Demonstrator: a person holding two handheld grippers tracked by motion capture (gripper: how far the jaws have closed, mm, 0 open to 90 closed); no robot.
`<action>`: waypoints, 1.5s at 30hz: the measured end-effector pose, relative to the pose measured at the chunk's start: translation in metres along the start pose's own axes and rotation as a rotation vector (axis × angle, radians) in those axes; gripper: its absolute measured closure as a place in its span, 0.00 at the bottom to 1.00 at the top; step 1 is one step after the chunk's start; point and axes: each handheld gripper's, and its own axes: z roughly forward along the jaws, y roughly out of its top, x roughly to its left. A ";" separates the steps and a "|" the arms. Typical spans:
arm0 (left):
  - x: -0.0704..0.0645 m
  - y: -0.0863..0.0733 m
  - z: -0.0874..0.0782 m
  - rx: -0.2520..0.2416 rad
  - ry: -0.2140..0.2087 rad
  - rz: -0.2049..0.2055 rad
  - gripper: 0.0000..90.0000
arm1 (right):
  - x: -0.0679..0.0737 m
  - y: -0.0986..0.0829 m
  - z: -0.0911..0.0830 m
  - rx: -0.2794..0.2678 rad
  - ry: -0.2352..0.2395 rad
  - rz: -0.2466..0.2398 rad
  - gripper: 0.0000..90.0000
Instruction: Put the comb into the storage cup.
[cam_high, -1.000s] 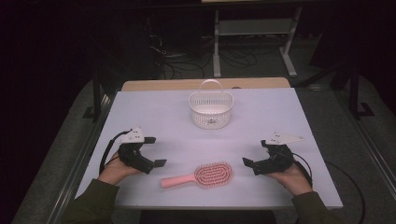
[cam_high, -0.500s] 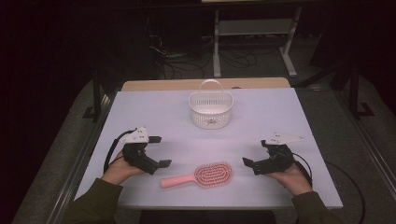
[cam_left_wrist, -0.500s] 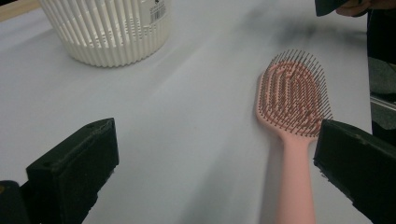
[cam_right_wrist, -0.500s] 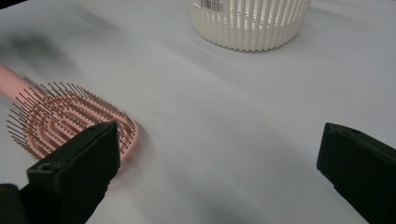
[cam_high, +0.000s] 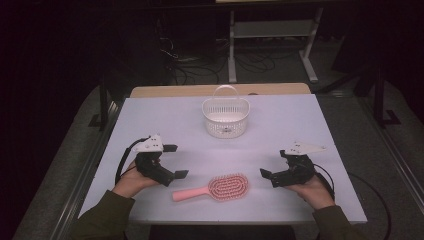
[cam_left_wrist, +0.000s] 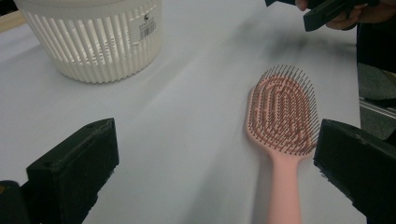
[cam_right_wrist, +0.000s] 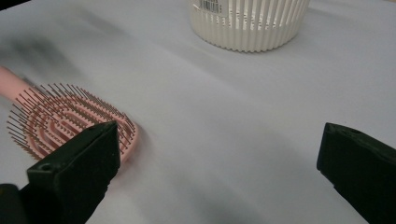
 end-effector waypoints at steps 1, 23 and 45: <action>0.000 0.001 0.001 -0.002 0.000 -0.001 0.00 | 0.000 0.000 0.000 0.000 0.000 -0.001 0.00; -0.006 0.025 0.018 -0.037 -0.031 0.012 0.00 | -0.001 -0.001 -0.001 -0.009 0.002 0.003 0.00; -0.016 0.048 0.047 -0.036 -0.098 0.047 0.00 | -0.002 -0.001 -0.001 -0.019 0.010 0.015 0.00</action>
